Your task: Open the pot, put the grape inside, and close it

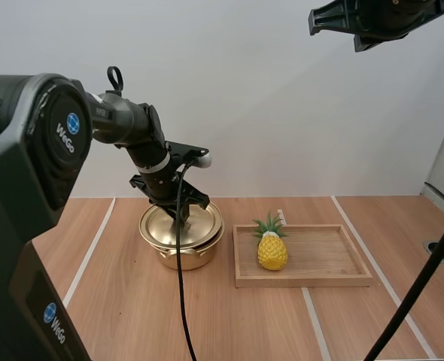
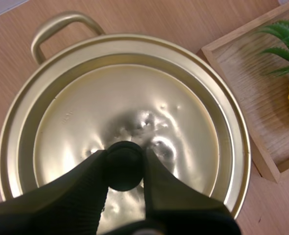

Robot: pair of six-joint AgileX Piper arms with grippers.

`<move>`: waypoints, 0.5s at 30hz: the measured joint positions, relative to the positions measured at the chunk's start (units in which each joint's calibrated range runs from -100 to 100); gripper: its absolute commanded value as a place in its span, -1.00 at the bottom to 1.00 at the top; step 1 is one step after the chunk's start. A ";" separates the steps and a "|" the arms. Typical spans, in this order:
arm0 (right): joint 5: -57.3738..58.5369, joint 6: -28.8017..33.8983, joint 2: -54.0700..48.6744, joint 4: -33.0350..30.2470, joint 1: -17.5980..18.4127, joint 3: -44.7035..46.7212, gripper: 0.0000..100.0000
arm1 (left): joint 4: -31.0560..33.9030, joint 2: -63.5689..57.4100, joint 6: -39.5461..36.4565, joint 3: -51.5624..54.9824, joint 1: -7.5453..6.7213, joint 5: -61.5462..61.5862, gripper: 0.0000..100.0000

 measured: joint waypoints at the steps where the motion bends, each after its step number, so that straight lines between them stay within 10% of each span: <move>1: 0.00 0.00 0.00 0.00 0.00 0.00 -1.00 | -0.15 0.15 0.10 -0.02 0.00 0.00 -0.96; 15: 0.00 0.00 0.00 -0.11 0.00 0.00 -1.00 | -1.84 0.14 2.31 4.22 -0.07 -7.22 -0.96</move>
